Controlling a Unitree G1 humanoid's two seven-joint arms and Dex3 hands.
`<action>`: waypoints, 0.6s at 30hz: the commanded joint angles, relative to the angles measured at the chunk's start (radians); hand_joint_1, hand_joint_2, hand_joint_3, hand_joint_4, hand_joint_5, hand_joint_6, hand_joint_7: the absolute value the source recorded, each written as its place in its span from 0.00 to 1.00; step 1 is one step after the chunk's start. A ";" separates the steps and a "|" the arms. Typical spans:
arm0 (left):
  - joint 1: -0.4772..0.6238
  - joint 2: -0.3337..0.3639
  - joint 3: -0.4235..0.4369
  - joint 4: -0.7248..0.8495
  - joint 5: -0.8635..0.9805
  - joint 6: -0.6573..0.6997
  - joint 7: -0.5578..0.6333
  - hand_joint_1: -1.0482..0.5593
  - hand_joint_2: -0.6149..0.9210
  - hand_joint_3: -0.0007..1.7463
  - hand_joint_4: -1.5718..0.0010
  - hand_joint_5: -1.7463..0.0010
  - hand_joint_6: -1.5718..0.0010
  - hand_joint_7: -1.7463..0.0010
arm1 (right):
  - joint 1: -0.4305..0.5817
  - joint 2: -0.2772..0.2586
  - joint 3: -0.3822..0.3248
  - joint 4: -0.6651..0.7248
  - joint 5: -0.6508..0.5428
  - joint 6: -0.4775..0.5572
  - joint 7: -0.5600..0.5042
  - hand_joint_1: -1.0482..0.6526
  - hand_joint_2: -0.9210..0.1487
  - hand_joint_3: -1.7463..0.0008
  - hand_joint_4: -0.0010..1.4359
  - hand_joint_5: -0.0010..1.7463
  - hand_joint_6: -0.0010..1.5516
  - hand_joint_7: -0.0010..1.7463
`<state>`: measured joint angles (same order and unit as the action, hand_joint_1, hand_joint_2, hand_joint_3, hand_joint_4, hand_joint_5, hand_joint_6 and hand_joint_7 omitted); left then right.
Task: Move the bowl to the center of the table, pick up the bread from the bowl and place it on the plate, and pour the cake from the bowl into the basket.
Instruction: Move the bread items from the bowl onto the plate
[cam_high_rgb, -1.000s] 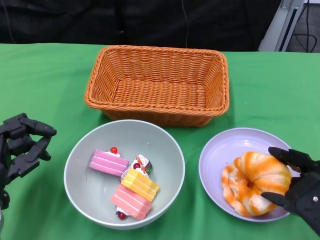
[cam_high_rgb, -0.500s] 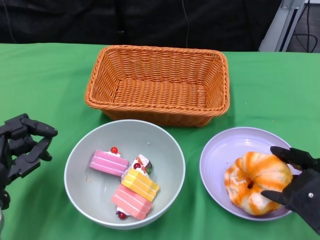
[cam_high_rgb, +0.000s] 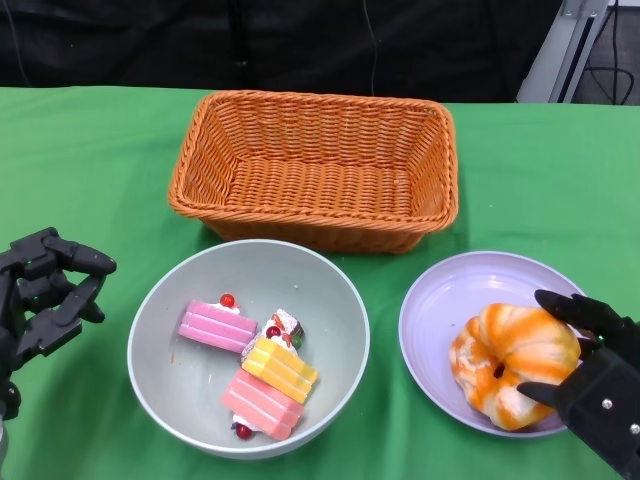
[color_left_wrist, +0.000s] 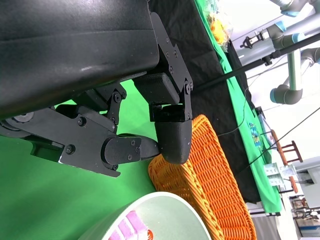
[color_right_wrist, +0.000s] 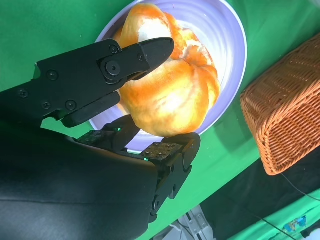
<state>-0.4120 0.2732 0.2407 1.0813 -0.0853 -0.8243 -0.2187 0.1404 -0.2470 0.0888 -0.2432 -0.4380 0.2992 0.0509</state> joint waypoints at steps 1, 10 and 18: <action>0.008 0.017 0.001 0.003 0.001 -0.006 0.003 0.55 0.92 0.29 0.46 0.19 0.44 0.39 | 0.005 -0.019 0.001 -0.002 -0.026 -0.004 -0.010 0.28 0.00 0.92 0.31 0.00 0.35 0.00; 0.007 0.019 0.002 0.002 -0.001 0.002 0.000 0.54 0.92 0.28 0.47 0.20 0.45 0.39 | 0.007 -0.021 0.013 0.024 -0.087 -0.061 -0.052 0.28 0.00 0.93 0.31 0.00 0.37 0.01; 0.011 0.021 0.000 -0.001 0.002 0.001 -0.001 0.55 0.92 0.29 0.47 0.19 0.46 0.37 | 0.012 -0.032 0.018 0.049 -0.122 -0.113 -0.076 0.27 0.00 0.92 0.30 0.00 0.36 0.00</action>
<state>-0.4108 0.2732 0.2397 1.0812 -0.0839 -0.8243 -0.2188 0.1449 -0.2579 0.1079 -0.2023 -0.5550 0.2078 -0.0077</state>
